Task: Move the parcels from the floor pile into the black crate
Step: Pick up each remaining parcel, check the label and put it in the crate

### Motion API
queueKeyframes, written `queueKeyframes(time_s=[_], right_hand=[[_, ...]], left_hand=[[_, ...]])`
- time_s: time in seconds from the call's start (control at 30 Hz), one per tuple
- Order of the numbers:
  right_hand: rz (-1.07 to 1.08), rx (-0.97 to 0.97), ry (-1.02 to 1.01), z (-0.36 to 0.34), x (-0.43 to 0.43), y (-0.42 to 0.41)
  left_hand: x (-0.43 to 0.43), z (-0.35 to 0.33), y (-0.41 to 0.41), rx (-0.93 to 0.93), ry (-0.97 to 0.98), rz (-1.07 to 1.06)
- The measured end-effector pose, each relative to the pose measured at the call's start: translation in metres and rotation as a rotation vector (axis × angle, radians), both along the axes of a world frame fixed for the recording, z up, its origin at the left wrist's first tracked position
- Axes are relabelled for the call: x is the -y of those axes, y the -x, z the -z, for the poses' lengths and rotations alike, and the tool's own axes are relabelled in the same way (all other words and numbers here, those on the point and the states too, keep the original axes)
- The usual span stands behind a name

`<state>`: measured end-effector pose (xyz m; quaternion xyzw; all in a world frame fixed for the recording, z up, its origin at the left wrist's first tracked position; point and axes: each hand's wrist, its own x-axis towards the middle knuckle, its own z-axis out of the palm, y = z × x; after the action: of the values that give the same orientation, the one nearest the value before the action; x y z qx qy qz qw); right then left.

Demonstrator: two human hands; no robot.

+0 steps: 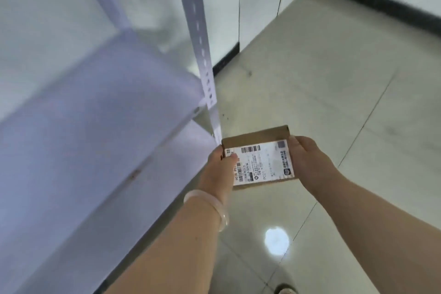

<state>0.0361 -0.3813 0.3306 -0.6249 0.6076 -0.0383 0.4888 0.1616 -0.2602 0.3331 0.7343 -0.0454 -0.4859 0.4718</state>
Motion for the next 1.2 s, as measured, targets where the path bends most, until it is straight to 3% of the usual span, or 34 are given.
queueKeyframes(time_s=[0.27, 0.5, 0.83, 1.2], right_hand=[[-0.070, 0.273, 0.246, -0.304, -0.033, 0.042], [-0.237, 0.477, 0.208, -0.446, -0.126, 0.092], [-0.666, 0.621, 0.064, -0.554, -0.288, 0.104], [-1.002, 0.590, -0.210, -0.551, -0.468, 0.101]], left_hand=[[-0.028, -0.307, 0.035, 0.127, 0.218, -0.027], [-0.148, -0.473, 0.110, 0.224, 0.305, -0.171], [-0.357, -0.576, 0.181, 0.326, 0.337, -0.597], [-0.548, -0.574, 0.235, 0.321, 0.283, -0.940]])
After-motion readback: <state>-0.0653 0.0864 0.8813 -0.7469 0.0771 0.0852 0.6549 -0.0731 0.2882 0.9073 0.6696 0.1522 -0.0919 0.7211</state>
